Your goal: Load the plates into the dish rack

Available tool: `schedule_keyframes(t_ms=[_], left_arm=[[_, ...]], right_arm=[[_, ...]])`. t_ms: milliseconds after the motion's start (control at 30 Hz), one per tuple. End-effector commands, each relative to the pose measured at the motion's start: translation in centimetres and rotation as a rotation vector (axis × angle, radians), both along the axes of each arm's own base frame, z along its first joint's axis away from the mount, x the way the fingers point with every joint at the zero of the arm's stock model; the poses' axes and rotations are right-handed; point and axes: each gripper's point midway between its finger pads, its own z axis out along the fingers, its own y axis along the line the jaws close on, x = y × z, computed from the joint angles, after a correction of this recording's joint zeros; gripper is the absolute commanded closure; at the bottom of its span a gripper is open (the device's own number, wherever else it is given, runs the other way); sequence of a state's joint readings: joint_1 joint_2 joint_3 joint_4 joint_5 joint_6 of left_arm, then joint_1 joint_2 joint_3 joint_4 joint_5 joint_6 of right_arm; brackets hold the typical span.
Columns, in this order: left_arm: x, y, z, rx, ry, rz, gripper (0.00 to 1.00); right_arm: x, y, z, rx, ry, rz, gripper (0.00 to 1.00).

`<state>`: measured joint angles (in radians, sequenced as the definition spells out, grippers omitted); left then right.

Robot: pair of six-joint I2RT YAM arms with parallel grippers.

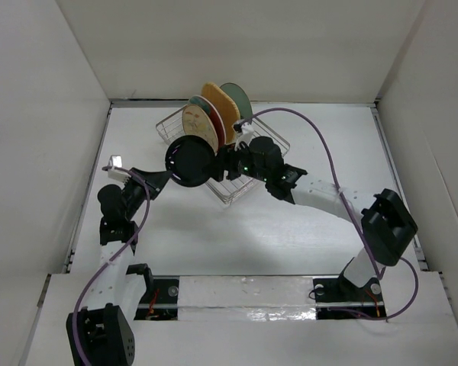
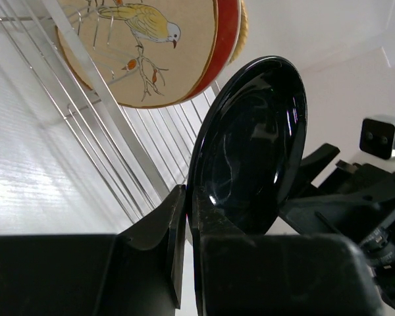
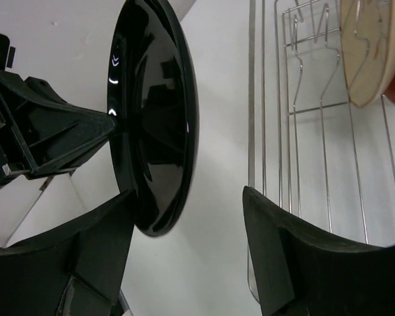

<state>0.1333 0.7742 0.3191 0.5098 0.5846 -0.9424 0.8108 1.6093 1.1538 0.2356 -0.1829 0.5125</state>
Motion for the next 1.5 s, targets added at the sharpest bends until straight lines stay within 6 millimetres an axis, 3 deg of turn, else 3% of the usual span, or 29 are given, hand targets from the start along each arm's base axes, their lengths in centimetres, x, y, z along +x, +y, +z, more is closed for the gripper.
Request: schedule_keyframes(t_ms=[0, 67, 100, 167, 200, 267, 367, 400, 500, 533, 567, 633, 733, 767, 833, 967, 1000, 1067, 1100, 1167, 1200, 1233, 1267, 1300, 1367, 1467], left_arm=[[-0.2, -1.0, 3.6, 0.024, -0.143, -0.069, 1.00], [-0.1, -0.9, 3.2, 0.038, -0.124, -0.060, 1.00], [0.0, -0.8, 3.1, 0.044, -0.123, -0.057, 1.00], [0.0, -0.8, 3.0, 0.045, -0.119, -0.057, 1.00], [0.1, -0.8, 3.0, 0.044, -0.116, -0.057, 1.00], [0.1, -0.8, 2.9, 0.045, -0.112, -0.060, 1.00], [0.3, -0.9, 2.9, 0.065, -0.103, -0.074, 0.97], [0.2, -1.3, 3.2, 0.074, -0.111, -0.091, 0.80], [0.2, -1.6, 3.6, 0.104, -0.122, -0.107, 0.55], [0.0, -2.1, 3.6, 0.107, -0.116, -0.126, 0.52], [-0.2, -2.7, 3.7, 0.112, -0.114, -0.148, 0.49], [-0.1, -3.0, 4.1, 0.145, -0.116, -0.155, 0.45], [-0.1, -3.3, 4.8, 0.195, -0.129, -0.148, 0.41], [-0.1, -3.1, 4.9, 0.210, -0.134, -0.136, 0.40], [-0.3, -2.9, 5.4, 0.238, -0.153, -0.117, 0.40], [-1.7, -5.2, 5.9, 0.253, -0.199, -0.188, 0.41], [-1.9, -5.4, 6.8, 0.271, -0.224, -0.188, 0.46], [-2.7, -6.1, 6.6, 0.345, -0.221, -0.213, 0.56], [-2.9, -5.7, 8.2, 0.373, -0.257, -0.166, 0.67], [-4.0, -6.1, 8.8, 0.419, -0.286, -0.175, 0.85], [-4.6, -5.8, 10.4, 0.427, -0.330, -0.151, 1.00], [-5.1, -5.7, 10.5, 0.441, -0.326, -0.150, 1.00], [-5.4, -5.6, 10.9, 0.453, -0.338, -0.147, 1.00], [-5.9, -5.3, 12.0, 0.471, -0.371, -0.122, 1.00], [-6.2, -4.8, 11.9, 0.504, -0.364, -0.100, 1.00], [-6.5, -3.4, 12.3, 0.554, -0.389, -0.020, 0.84]], right_arm=[[0.9, 1.6, 3.1, 0.081, -0.073, 0.054, 0.34], [0.8, 2.2, 3.3, 0.100, -0.084, 0.084, 0.38], [0.8, 2.3, 3.5, 0.108, -0.089, 0.087, 0.53], [0.4, 2.6, 4.0, 0.128, -0.100, 0.119, 0.71], [0.6, 2.2, 4.0, 0.134, -0.102, 0.114, 0.87], [0.4, 2.2, 4.3, 0.141, -0.108, 0.123, 1.00], [0.5, 1.8, 5.2, 0.140, -0.129, 0.104, 1.00], [0.7, 1.2, 5.8, 0.139, -0.141, 0.088, 1.00], [2.1, 0.1, 6.5, 0.069, -0.158, 0.004, 1.00], [2.9, -0.4, 6.7, 0.027, -0.185, -0.032, 1.00], [4.5, -1.3, 8.1, 0.007, -0.214, -0.126, 1.00], [5.4, -2.2, 7.8, -0.082, -0.221, -0.196, 1.00], [7.4, -3.6, 9.4, -0.125, -0.250, -0.318, 1.00], [8.1, -4.3, 8.8, -0.167, -0.245, -0.364, 1.00], [8.7, -4.3, 10.1, -0.186, -0.274, -0.394, 1.00], [11.2, -4.0, 9.3, -0.316, -0.303, -0.516, 1.00], [12.2, -3.8, 7.0, -0.386, -0.287, -0.534, 1.00], [13.4, -3.6, 7.7, -0.419, -0.316, -0.593, 1.00], [13.5, -3.3, 7.1, -0.448, -0.314, -0.598, 1.00], [14.5, -2.3, 6.5, -0.483, -0.328, -0.625, 1.00], [14.9, -2.3, 6.0, -0.506, -0.325, -0.634, 1.00], [15.2, -1.4, 4.4, -0.539, -0.323, -0.629, 1.00], [15.7, -1.5, 5.4, -0.535, -0.337, -0.663, 1.00], [15.7, -1.1, 5.1, -0.551, -0.343, -0.668, 1.00], [16.3, -0.7, 4.2, -0.592, -0.356, -0.703, 1.00], [17.0, -0.4, 2.3, -0.641, -0.353, -0.714, 1.00]])
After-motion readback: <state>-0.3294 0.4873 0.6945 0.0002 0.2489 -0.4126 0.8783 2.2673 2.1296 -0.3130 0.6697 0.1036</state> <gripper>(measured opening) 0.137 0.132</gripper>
